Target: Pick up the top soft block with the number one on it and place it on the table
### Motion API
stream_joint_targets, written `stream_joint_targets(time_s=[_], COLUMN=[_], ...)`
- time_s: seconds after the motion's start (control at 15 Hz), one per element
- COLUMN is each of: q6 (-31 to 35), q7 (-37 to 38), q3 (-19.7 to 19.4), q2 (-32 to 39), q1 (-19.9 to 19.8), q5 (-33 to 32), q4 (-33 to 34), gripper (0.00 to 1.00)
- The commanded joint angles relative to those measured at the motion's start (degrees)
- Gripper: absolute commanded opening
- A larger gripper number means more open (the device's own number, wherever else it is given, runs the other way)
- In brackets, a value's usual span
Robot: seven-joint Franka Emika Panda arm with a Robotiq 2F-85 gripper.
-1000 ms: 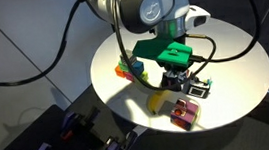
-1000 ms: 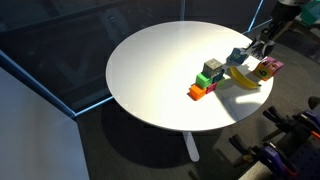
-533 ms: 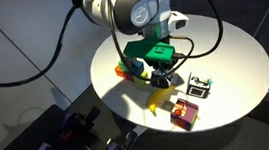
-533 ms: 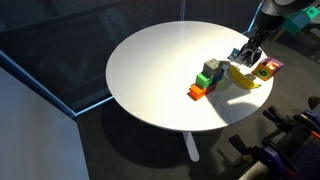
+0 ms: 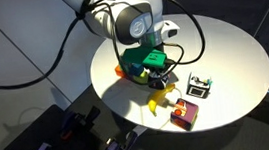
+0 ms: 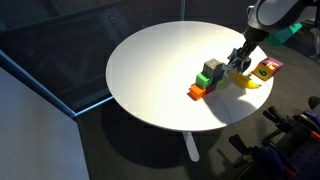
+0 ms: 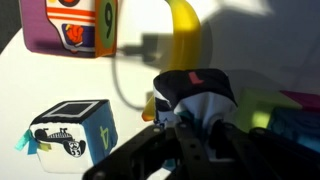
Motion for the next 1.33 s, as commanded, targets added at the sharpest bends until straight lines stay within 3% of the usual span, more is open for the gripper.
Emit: stream_joint_targets(time_s=[0.0, 1.27], q6=[1.6, 0.5], q7=[2.9, 8.1], q3=[0.5, 1.3], q2=[1.8, 12.4], q1=[0.7, 2.0], q5=[-1.6, -0.4], q4=[1.8, 15.1], gripper=[0.06, 0.06])
